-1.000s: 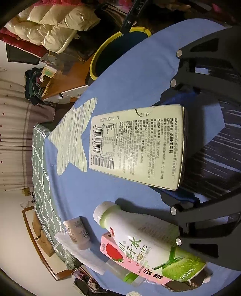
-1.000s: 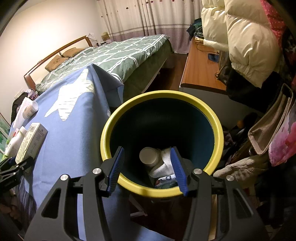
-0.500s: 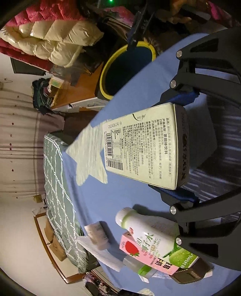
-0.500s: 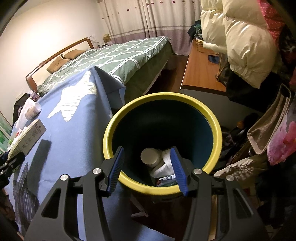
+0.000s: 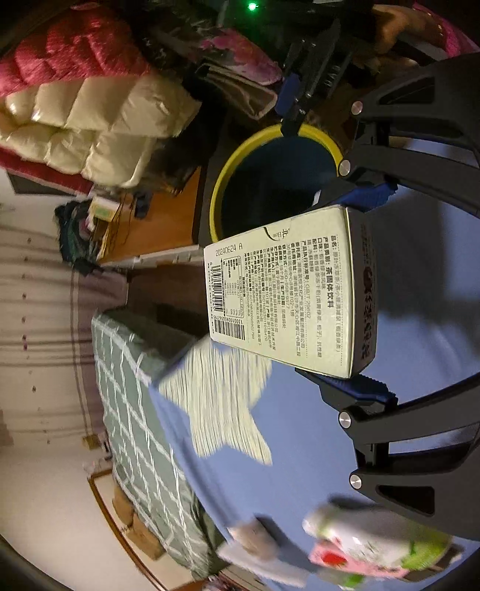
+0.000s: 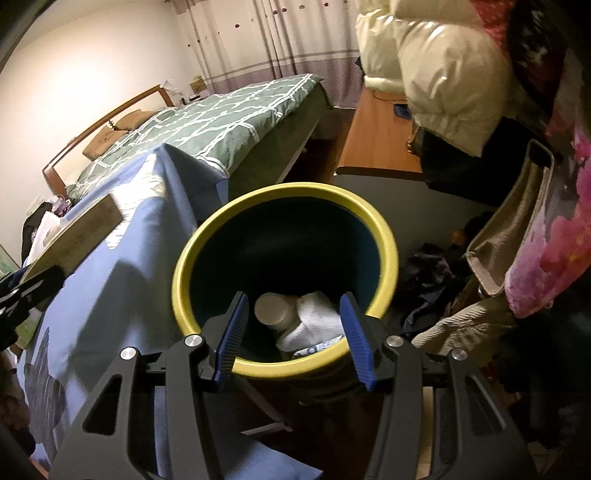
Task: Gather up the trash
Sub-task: 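Carry the box over the yellow bin and open the left tool, then grasp the white foam mesh sleeve with the right tool, then carry the foam sleeve into the yellow bin and open the right tool, then grasp the brown square container with the left tool, then carry the brown container over the bin and open the left tool, then move the right tool back over the table toward the white bottle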
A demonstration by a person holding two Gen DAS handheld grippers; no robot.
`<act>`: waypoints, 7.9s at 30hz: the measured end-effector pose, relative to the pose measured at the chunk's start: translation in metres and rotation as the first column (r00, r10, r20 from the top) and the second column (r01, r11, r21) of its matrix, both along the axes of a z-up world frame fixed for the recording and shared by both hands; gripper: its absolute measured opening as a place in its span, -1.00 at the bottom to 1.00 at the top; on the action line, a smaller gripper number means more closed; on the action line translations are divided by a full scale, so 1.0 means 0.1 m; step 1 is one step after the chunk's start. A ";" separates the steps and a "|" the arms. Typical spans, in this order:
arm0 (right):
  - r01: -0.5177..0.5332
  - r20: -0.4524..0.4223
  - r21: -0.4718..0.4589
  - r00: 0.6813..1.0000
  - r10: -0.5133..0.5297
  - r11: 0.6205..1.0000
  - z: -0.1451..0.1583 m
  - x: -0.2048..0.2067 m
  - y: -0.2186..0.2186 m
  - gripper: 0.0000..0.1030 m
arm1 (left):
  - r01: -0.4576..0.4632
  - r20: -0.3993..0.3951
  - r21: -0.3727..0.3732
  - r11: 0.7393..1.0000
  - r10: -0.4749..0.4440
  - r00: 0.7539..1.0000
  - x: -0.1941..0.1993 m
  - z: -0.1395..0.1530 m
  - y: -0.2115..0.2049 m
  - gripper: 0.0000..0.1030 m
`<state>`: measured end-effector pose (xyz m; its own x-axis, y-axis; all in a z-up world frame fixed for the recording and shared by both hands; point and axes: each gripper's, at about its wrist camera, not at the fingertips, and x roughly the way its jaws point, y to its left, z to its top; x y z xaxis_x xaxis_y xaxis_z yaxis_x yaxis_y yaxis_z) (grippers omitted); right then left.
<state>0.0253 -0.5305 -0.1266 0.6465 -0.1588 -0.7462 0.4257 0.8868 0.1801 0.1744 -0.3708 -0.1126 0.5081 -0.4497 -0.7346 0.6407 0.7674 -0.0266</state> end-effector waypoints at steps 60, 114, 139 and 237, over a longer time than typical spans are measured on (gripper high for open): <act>-0.552 0.021 -0.083 0.832 0.555 0.830 0.72 1.82 2.79 -0.03 | -0.704 0.146 -0.078 0.706 0.706 0.693 0.27 -0.08 4.15 0.80; -0.192 0.191 -0.141 0.957 0.217 0.971 1.00 1.49 2.03 -0.76 | -0.694 0.127 -0.097 0.713 0.701 0.702 0.26 -0.20 4.17 0.80; 0.164 0.059 -0.186 0.986 -0.156 0.969 0.23 0.97 0.33 -0.28 | -0.675 0.105 -0.018 0.737 0.673 0.732 0.05 -0.22 3.87 0.80; 0.113 0.021 -0.107 0.994 -0.112 0.988 0.20 -0.30 -0.01 -0.25 | -0.025 0.017 -0.078 0.997 0.026 1.000 0.10 0.18 -0.12 0.72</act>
